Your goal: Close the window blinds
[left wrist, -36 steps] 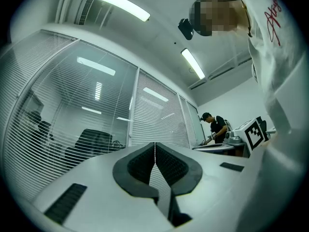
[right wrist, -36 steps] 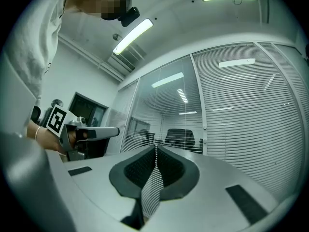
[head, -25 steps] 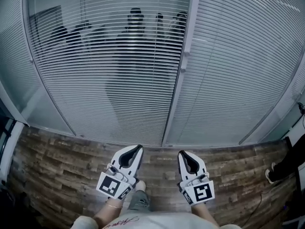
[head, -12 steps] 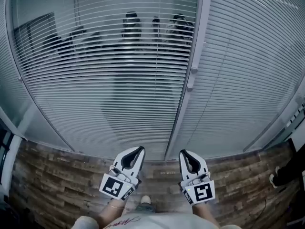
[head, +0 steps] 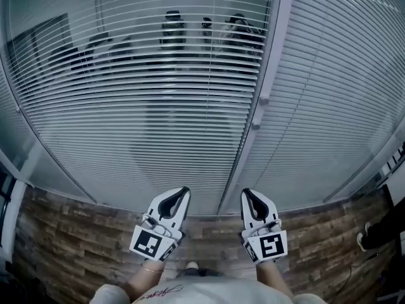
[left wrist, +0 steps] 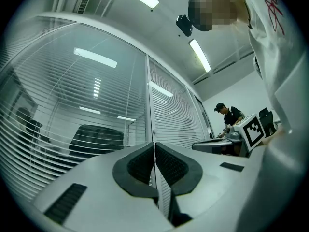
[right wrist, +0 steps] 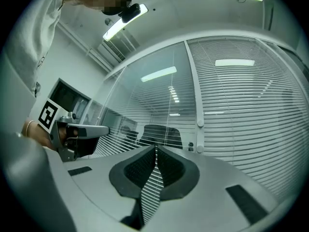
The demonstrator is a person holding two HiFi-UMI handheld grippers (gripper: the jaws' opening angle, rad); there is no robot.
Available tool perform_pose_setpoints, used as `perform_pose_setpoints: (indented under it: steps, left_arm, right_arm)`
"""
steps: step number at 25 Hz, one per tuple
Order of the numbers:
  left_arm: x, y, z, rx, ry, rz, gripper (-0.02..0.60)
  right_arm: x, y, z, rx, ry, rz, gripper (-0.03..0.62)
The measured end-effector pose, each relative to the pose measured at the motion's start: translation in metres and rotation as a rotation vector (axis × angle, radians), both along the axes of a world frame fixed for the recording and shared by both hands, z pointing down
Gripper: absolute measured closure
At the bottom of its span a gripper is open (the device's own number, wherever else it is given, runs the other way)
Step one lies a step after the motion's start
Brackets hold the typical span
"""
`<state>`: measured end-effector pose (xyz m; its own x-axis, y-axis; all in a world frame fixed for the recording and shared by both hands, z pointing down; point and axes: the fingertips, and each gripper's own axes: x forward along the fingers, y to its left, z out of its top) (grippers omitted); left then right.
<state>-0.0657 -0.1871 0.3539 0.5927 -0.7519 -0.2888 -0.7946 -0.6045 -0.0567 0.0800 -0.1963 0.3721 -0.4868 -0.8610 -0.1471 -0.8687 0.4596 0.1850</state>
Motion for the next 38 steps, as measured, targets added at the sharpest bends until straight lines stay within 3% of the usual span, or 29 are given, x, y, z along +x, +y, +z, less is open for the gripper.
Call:
perform_pose_setpoints:
  steps: [11, 16, 18, 26, 38]
  left_arm:
    - [0.007, -0.011, 0.000, -0.011, -0.012, -0.031, 0.563]
    - [0.002, -0.015, -0.001, -0.007, -0.014, -0.038, 0.563]
    - [0.000, -0.016, 0.000, -0.007, -0.013, -0.043, 0.563]
    - [-0.003, -0.021, 0.003, -0.020, -0.019, -0.054, 0.563]
    - [0.000, -0.022, 0.016, -0.042, -0.023, -0.033, 0.563]
  right_arm:
    - [0.010, -0.040, -0.034, 0.061, 0.017, -0.030, 0.574]
    - [0.015, -0.086, -0.077, 0.148, -0.017, 0.036, 0.546]
    - [0.021, -0.107, -0.091, 0.152, -0.073, 0.063, 0.451]
    - [0.062, -0.190, -0.114, 0.035, -0.490, 0.142, 0.419]
    - [0.082, -0.237, -0.123, 0.002, -0.650, 0.262, 0.421]
